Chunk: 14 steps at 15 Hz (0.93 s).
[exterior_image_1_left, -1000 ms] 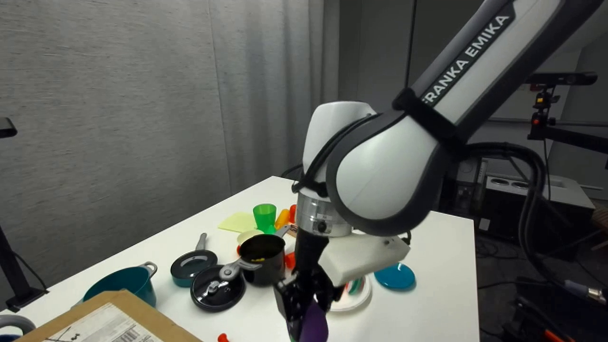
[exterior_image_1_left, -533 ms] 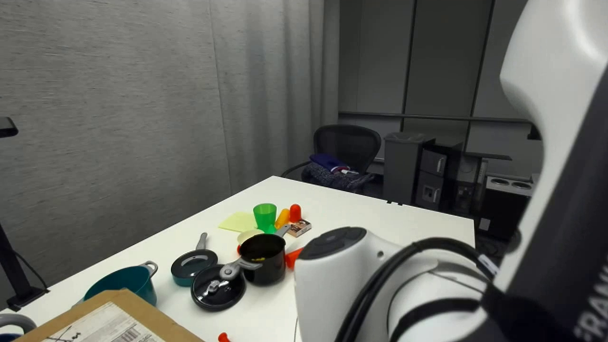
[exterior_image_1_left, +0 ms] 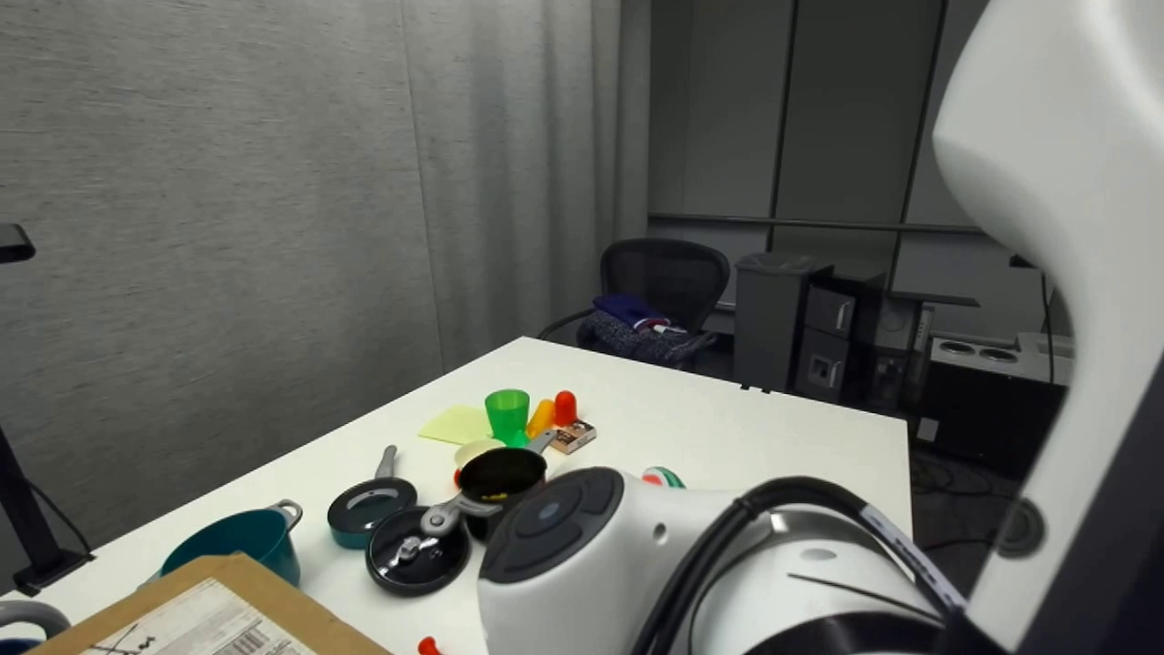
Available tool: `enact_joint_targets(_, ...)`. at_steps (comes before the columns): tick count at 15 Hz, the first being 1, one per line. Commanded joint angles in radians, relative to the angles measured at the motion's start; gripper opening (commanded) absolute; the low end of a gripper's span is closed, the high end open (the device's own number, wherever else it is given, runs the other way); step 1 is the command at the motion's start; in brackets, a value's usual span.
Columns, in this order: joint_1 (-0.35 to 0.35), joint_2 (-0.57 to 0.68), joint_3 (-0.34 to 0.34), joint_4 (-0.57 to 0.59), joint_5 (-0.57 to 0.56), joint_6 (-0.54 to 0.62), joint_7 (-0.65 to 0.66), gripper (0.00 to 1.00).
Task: Pick the stuffed fruits on the tray and put them on the plate
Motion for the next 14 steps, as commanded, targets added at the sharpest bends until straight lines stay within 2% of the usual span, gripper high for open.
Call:
enact_joint_targets(1,0.039,-0.023,-0.052,-0.019,-0.098,-0.034,0.055,0.36)
enact_joint_targets(4,0.017,-0.049,-0.07,-0.03,-0.11,0.011,0.071,0.12)
enact_joint_targets(6,-0.004,-0.067,-0.074,-0.034,-0.094,0.032,0.056,0.0)
enact_joint_targets(14,-0.054,-0.125,-0.055,-0.049,-0.06,0.1,0.008,0.01)
